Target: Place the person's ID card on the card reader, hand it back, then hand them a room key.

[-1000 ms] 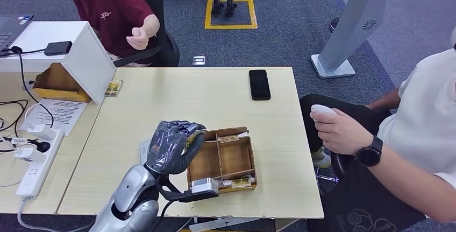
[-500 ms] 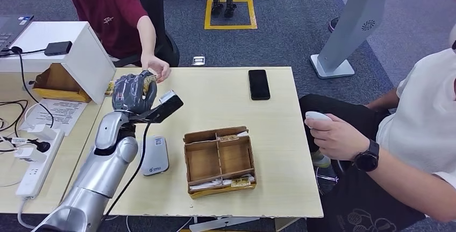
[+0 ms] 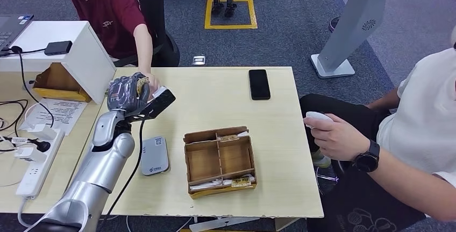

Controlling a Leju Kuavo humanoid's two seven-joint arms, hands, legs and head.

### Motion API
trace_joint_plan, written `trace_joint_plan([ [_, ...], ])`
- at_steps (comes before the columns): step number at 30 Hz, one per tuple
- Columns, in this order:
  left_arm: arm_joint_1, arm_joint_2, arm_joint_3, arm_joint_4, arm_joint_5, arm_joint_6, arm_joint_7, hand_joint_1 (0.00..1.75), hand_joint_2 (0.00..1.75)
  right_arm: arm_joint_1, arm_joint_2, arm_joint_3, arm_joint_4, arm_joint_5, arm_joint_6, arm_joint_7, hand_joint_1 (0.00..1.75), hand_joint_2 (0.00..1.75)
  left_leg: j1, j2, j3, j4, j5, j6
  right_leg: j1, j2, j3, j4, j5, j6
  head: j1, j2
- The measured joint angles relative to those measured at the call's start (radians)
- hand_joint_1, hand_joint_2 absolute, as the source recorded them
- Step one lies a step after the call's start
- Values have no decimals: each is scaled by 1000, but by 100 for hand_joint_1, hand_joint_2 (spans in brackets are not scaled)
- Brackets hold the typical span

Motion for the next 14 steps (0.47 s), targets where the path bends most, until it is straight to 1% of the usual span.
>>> trace_joint_plan([
  [6, -19, -1, 26, 35, -11, 13, 8, 175, 175, -1, 0, 0, -1, 0, 1, -6, 0, 175, 0, 0, 0, 0, 0, 0, 0, 0, 0, 0, 0, 0, 0, 0],
  [7, -21, -1, 32, 39, -11, 15, 9, 158, 175, -2, 0, 0, -1, 0, 1, -6, 0, 175, 0, 0, 0, 0, 0, 0, 0, 0, 0, 0, 0, 0, 0, 0],
  [10, -23, -2, 46, 48, -9, 17, 9, 27, 175, -1, 0, 0, -1, 0, 1, -2, 0, 175, 0, 0, 0, 0, 0, 0, 0, 0, 0, 0, 0, 0, 0, 0],
  [11, -23, -2, 50, 50, -9, 17, 8, 0, 175, 0, 0, 0, -1, 0, 1, -2, 0, 175, 0, 0, 0, 0, 0, 0, 0, 0, 0, 0, 0, 0, 0, 0],
  [14, -23, -6, 57, 53, -9, 19, 3, 0, 175, 0, 0, 0, -1, 1, 1, -2, 0, 175, 0, 0, 0, 0, 0, 0, 0, 0, 0, 0, 0, 0, 0, 0],
])
